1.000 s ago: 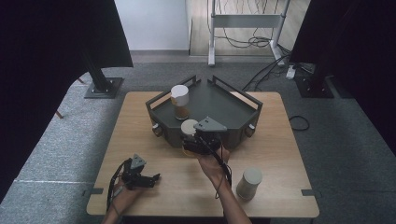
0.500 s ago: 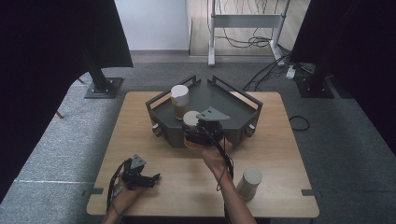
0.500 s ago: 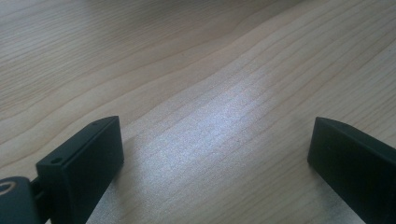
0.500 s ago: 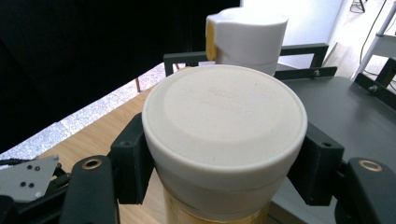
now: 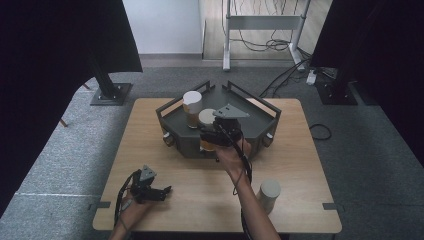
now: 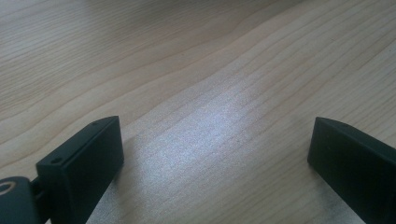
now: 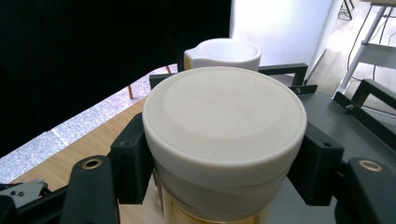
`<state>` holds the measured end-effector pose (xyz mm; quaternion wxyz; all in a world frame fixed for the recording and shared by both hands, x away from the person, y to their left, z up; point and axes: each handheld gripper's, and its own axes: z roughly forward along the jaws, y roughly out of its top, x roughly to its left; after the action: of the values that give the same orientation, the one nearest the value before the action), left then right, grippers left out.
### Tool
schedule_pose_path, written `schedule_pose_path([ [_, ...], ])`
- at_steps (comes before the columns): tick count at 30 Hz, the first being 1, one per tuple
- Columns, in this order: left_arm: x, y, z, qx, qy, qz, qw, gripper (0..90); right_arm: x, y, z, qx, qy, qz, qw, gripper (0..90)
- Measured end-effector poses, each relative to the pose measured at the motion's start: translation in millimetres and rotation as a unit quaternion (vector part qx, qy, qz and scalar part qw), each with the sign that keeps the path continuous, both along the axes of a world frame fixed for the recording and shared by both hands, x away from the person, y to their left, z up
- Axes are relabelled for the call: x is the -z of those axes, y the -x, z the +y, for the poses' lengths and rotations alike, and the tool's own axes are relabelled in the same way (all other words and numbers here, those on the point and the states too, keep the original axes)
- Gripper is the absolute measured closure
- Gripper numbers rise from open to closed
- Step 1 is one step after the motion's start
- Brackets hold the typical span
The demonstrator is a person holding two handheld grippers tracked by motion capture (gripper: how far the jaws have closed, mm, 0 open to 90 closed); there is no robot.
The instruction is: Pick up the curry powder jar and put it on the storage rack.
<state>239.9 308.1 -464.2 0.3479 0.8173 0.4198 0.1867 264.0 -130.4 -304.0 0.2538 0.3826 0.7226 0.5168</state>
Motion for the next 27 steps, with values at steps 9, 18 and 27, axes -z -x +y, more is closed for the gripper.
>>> schedule_pose_path([
  [9,-0.1,0.0,-0.1,0.0,-0.001,0.0,1.0,3.3,-9.8,-7.5,-2.9,0.017,0.004,-0.006,0.9998,33.3],
  [18,0.0,0.0,0.0,0.0,-0.001,0.0,1.0,3.3,-11.7,-19.1,-6.4,0.032,0.0,-0.007,0.9995,33.3],
  [27,0.0,0.0,0.0,0.0,-0.001,0.0,1.0,3.3,-15.2,-33.5,-4.6,0.047,0.013,-0.012,0.9987,33.3],
])
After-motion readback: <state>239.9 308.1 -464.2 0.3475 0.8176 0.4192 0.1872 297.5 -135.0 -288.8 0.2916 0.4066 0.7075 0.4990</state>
